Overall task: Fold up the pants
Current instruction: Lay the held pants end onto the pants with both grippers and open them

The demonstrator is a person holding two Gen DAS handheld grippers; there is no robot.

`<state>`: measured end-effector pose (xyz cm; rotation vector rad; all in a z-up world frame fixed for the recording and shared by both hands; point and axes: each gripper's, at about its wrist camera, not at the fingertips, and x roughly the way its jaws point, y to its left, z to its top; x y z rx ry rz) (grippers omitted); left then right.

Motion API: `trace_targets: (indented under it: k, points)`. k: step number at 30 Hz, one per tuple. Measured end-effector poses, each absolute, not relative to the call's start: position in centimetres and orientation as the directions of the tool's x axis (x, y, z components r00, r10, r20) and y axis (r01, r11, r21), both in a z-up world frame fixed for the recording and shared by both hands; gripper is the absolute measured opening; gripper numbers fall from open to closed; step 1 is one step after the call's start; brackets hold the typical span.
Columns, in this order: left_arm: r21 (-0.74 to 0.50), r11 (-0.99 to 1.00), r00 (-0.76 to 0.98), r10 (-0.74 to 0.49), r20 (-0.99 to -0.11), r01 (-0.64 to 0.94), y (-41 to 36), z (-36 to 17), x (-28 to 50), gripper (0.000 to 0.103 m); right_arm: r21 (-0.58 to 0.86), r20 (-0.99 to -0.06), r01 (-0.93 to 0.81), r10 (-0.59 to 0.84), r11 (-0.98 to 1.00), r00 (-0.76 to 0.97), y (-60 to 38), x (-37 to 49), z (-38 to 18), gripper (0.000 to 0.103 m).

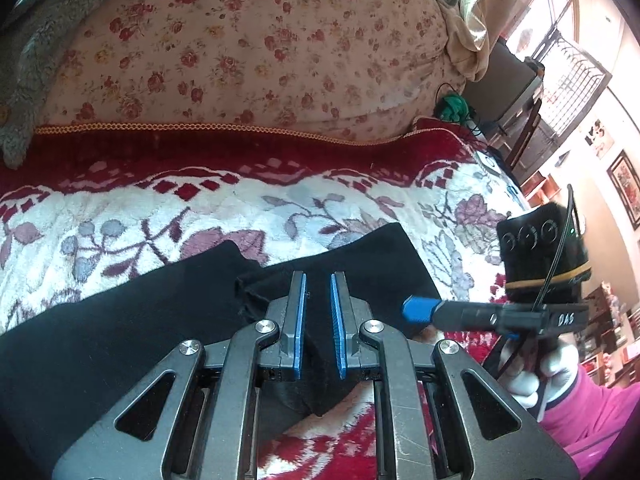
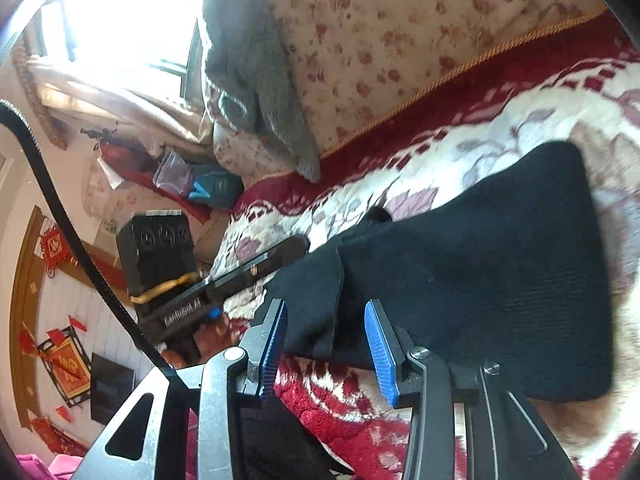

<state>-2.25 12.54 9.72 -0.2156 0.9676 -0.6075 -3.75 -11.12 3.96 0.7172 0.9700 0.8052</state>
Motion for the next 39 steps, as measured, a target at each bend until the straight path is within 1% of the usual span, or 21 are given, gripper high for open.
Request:
trace_targets:
  k: [3,5,7,9,14,17,27,30,31,32,33,34,36,38,39]
  points:
    - [-0.416,0.838,0.437,-0.54,-0.719,0.352,12.3,9.4,-2.9,0.011,0.809,-0.425,-0.262,0.832,0.526,0.356,-11.7,-4.0,4.5,0.039]
    - [-0.388,0.866,0.458,-0.497,-0.737,0.315,12.2,9.2,-3.5,0.011,0.791,-0.44,-0.269,0.817,0.549,0.373,-11.8,-4.1,4.8,0.039]
    - [-0.373,0.88,0.465,-0.473,-0.748,0.295,12.2,8.9,-4.0,0.011,0.763,-0.465,-0.278,0.794,0.584,0.391,-11.5,-4.2,5.1,0.046]
    - [-0.362,0.89,0.473,-0.455,-0.754,0.279,12.3,8.7,-4.6,0.011,0.745,-0.481,-0.284,0.78,0.604,0.399,-11.3,-4.3,5.1,0.046]
    - [-0.429,0.865,0.464,-0.501,-0.73,0.259,12.1,8.5,-5.5,0.011,0.741,-0.503,-0.254,0.764,0.622,0.405,-11.5,-4.2,4.4,0.046]
    - [-0.424,0.871,0.476,-0.491,-0.729,0.25,11.6,8.6,-5.7,0.011,0.74,-0.515,-0.23,0.753,0.632,0.41,-12.0,-4.2,4.1,0.046]
    - [-0.29,0.949,0.511,-0.31,-0.802,0.12,11.0,7.6,-6.3,0.011,0.699,-0.518,-0.281,0.737,0.657,0.433,-11.3,-4.6,5.5,0.046]
    - [-0.257,0.963,0.513,-0.261,-0.817,0.081,11.5,7.1,-6.7,0.011,0.671,-0.531,-0.313,0.731,0.672,0.429,-10.4,-4.7,5.8,0.05]
    - [-0.25,0.965,0.515,-0.251,-0.819,0.074,11.7,7.1,-6.8,0.014,0.665,-0.534,-0.322,0.73,0.674,0.426,-10.1,-4.8,5.9,0.05]
    - [-0.237,0.97,0.52,-0.233,-0.822,0.061,11.9,7.0,-6.9,0.022,0.659,-0.536,-0.332,0.731,0.675,0.422,-9.7,-4.8,6.0,0.05]
    - [-0.233,0.971,0.523,-0.225,-0.822,0.052,12.0,7.0,-7.0,0.027,0.658,-0.536,-0.336,0.732,0.674,0.421,-9.5,-4.9,6.0,0.05]
    - [-0.235,0.971,0.525,-0.223,-0.821,0.046,12.1,7.1,-7.1,0.033,0.657,-0.535,-0.339,0.734,0.673,0.419,-9.3,-4.9,6.0,0.051]
    - [-0.244,0.969,0.532,-0.223,-0.817,0.031,12.6,7.2,-7.3,0.035,0.658,-0.537,-0.342,0.736,0.671,0.413,-8.9,-4.8,5.9,0.051]
    - [-0.237,0.971,0.536,-0.21,-0.818,0.019,12.8,7.3,-7.3,0.035,0.654,-0.541,-0.346,0.736,0.673,0.408,-8.6,-4.8,5.9,0.055]
    - [-0.232,0.973,0.54,-0.201,-0.817,0.011,12.9,7.3,-7.4,0.035,0.653,-0.542,-0.349,0.736,0.673,0.405,-8.4,-4.8,5.9,0.058]
